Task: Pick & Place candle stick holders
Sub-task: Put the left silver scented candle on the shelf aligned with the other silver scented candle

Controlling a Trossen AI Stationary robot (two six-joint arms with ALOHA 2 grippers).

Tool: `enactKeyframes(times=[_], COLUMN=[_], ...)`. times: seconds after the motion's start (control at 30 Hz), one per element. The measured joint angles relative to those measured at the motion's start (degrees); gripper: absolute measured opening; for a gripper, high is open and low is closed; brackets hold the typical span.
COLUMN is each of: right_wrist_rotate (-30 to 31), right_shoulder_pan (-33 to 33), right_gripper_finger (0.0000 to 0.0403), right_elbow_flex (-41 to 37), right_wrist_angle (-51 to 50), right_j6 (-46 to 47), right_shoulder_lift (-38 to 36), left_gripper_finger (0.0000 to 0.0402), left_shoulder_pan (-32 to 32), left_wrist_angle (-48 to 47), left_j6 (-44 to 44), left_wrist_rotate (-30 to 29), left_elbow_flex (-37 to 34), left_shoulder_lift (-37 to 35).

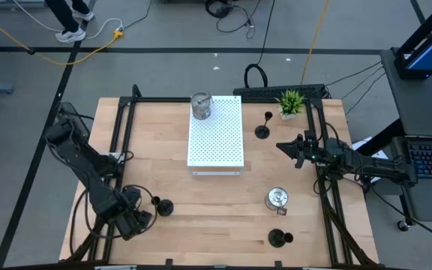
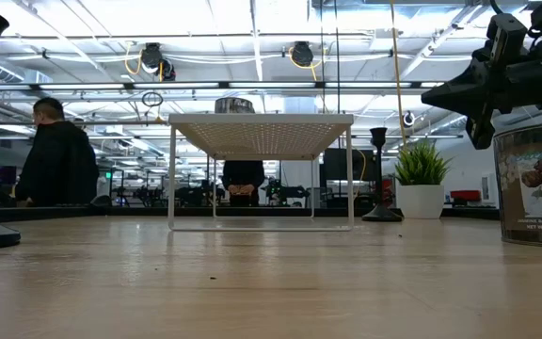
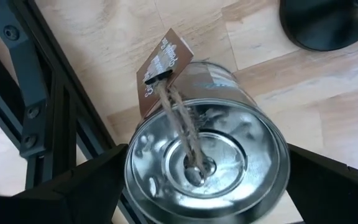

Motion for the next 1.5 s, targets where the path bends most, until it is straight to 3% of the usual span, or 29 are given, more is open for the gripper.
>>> enactKeyframes(times=[0.3,0.57,1.5], right_wrist_rotate=[0.0,0.0,0.0], right_shoulder_pan=[0.0,0.0,0.0], right_gripper_finger=[0.0009,0.0009,0.0009], right_elbow_flex=[0.0,0.0,0.0], right_wrist_angle=[0.0,0.0,0.0], right_j6=[0.0,0.0,0.0], right_shoulder_lift=[0.0,0.0,0.0], left_gripper_finger=[0.0396,0.0361,0.0354], left_shoulder_pan=[-1.2,-1.2,-1.2], left_wrist_angle=[0.0,0.0,-1.5], left_j6=[-0.9,-0.9,-5.5], left_wrist_rotate=[0.4,0.0,0.8], left_elbow_flex=[0.0,0.1,0.1], left_shoulder_lift=[2.7,2.6,-0.3])
